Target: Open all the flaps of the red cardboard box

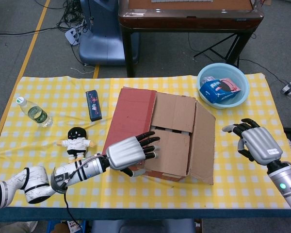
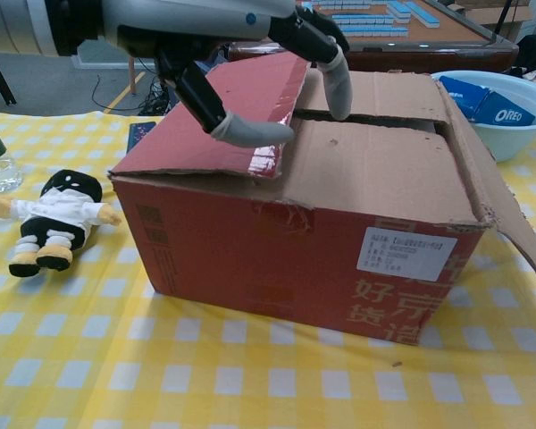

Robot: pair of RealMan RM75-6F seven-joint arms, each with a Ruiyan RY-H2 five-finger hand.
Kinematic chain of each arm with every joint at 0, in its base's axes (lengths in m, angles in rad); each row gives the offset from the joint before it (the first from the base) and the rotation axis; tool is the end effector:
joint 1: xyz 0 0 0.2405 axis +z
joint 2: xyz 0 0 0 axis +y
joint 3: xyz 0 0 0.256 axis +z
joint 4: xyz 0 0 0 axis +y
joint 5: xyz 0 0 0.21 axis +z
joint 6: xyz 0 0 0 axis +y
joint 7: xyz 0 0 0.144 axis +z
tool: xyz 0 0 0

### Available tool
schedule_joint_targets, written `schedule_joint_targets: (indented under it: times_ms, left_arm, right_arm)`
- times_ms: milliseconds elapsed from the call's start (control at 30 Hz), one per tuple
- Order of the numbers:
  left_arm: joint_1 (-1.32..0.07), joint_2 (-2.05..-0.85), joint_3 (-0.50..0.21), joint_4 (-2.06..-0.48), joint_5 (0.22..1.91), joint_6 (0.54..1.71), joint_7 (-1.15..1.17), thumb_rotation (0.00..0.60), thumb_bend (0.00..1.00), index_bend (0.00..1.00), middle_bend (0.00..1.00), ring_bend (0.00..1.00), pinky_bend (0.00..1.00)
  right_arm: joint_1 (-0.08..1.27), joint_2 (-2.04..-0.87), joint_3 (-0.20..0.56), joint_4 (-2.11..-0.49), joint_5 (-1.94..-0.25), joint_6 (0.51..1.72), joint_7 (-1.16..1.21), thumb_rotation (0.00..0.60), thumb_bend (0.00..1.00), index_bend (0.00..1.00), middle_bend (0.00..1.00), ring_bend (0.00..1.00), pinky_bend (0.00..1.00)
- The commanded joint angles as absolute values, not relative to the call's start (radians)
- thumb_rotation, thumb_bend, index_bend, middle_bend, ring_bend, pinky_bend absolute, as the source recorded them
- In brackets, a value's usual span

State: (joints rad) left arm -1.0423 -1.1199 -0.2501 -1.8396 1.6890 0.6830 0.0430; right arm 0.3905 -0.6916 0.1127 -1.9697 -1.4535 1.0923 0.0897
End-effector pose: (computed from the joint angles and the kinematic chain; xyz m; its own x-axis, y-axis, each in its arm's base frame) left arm 0.0080 0.3106 0.0624 0.6633 0.0170 0.7481 0.3009 -0.9214 -0.2459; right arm -0.2108 -0.2549 0.2097 0.4288 -0.2093 0.8788 -0.8918 -0.2533 0.3748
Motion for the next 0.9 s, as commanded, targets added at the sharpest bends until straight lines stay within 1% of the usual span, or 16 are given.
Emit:
schedule_joint_targets:
  times_ms: [33,133,267,400,533,633,767,900]
  left_arm:
    - [-1.066,-1.148,-0.254,-1.839,1.619,0.641,0.142,0.311,0.43,0.36,0.25,0.02,0.0]
    - [-1.071,-1.162,-0.254,-1.839,1.563,0.633,0.249,0.253,0.43,0.36,0.26,0.02,0.0]
    - [-1.074,-1.177,-0.251,-1.849,1.487,0.637,0.362,0.223,0.43,0.4,0.31,0.04,0.0]
    - [-1.075,-1.182,-0.242,-1.863,1.433,0.652,0.439,0.217,0.43,0.45,0.38,0.1,0.0]
    - [-1.077,-1.191,-0.233,-1.874,1.397,0.678,0.501,0.207,0.43,0.47,0.4,0.11,0.0]
    - [-1.081,-1.199,-0.223,-1.877,1.393,0.696,0.542,0.203,0.43,0.49,0.43,0.12,0.0]
    - [-1.082,-1.212,-0.206,-1.884,1.412,0.729,0.607,0.202,0.43,0.54,0.48,0.16,0.0]
    - [-1.085,-1.221,-0.194,-1.888,1.41,0.748,0.669,0.201,0.43,0.55,0.49,0.17,0.0]
  right_arm:
    - [0.392,-0.694,0.113,-1.965,-1.453,1.089,0.093,0.6,1.0,0.28,0.33,0.29,0.14]
    - [0.393,-0.698,0.114,-1.959,-1.453,1.087,0.099,0.6,1.0,0.28,0.33,0.29,0.14]
    - [0.392,-0.701,0.112,-1.955,-1.457,1.086,0.106,0.6,1.0,0.28,0.33,0.29,0.14]
    - [0.387,-0.701,0.11,-1.951,-1.458,1.091,0.113,0.6,1.0,0.28,0.33,0.29,0.14]
    - [0.382,-0.699,0.109,-1.95,-1.462,1.097,0.118,0.6,1.0,0.28,0.33,0.29,0.14]
    - [0.379,-0.697,0.108,-1.951,-1.465,1.102,0.121,0.6,1.0,0.28,0.33,0.29,0.14]
    - [0.374,-0.694,0.108,-1.952,-1.466,1.107,0.126,0.6,1.0,0.28,0.33,0.29,0.14]
    - [0.369,-0.692,0.106,-1.953,-1.467,1.113,0.127,0.6,1.0,0.28,0.33,0.29,0.14]
